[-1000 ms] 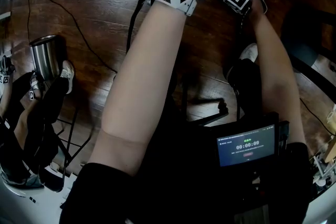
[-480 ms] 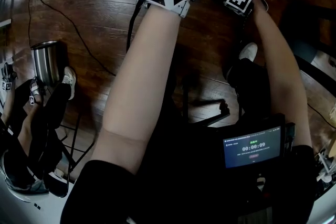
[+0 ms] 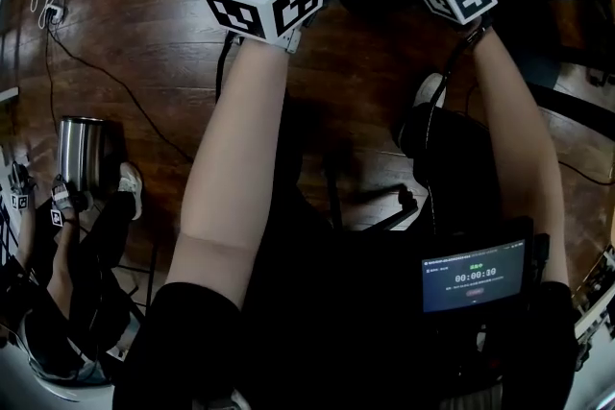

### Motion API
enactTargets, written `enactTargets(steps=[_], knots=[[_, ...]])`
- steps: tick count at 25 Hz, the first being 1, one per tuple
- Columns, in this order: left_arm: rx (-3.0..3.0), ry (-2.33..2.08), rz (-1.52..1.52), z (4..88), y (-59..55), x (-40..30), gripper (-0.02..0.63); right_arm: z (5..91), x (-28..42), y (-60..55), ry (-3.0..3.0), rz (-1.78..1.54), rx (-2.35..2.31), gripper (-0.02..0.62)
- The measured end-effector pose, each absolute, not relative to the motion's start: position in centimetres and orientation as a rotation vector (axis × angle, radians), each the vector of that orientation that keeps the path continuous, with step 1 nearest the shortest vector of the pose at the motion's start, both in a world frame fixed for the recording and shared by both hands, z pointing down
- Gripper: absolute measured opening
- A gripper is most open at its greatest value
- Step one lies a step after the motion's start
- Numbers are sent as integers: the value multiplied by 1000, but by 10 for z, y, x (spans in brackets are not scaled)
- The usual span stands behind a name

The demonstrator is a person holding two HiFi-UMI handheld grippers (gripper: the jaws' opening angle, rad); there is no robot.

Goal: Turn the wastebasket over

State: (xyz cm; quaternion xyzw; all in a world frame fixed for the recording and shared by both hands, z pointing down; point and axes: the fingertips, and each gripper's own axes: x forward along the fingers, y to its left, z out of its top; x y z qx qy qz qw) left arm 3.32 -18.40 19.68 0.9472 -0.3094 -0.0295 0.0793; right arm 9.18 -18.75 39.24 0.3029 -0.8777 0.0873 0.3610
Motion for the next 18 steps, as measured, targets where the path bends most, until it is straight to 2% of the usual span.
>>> enactTargets(steps=[3, 7, 12, 18], knots=[[2864, -905, -54, 200, -171, 43, 3, 310, 106, -186, -2494, 272, 1110, 30], [2890, -862, -36, 204, -161, 59, 3, 236, 131, -165, -2719, 331, 1416, 19], [2920, -788, 34, 223, -163, 95, 3, 230, 158, -148, -2840, 177, 1476, 12], [2931, -786, 61, 219, -160, 95, 3, 223, 152, -152, -2868, 58, 1403, 11]])
